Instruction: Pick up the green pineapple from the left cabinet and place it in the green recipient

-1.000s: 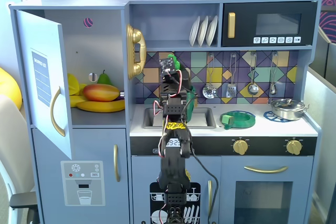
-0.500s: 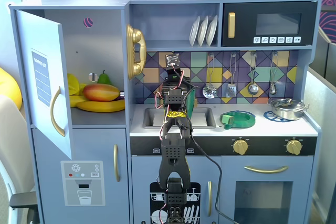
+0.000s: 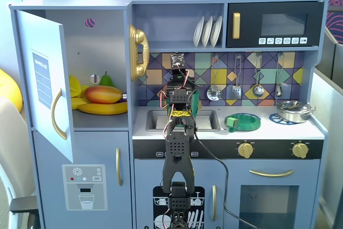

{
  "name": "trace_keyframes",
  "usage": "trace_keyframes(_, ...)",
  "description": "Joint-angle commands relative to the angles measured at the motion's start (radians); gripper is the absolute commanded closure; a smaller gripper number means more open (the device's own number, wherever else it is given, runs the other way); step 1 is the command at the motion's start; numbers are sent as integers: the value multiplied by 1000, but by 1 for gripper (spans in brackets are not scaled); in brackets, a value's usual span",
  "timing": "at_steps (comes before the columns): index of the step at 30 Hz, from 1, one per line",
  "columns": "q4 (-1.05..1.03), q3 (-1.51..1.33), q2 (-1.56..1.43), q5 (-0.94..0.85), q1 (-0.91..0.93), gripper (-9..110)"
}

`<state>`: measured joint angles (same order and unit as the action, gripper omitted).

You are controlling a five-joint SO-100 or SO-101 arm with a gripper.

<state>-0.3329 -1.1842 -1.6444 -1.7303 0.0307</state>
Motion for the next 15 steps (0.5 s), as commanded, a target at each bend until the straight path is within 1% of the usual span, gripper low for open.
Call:
trace_keyframes(1, -12, 77, -5, -38, 15, 95)
trace_keyframes(2, -14, 77, -2, -48, 18, 85)
trace_keyframes(6, -12, 81, 3, -35, 21, 79)
trace_keyframes(13, 9, 107, 17, 103, 28, 48)
trace_keyframes(15, 9, 109, 17, 112, 29, 45)
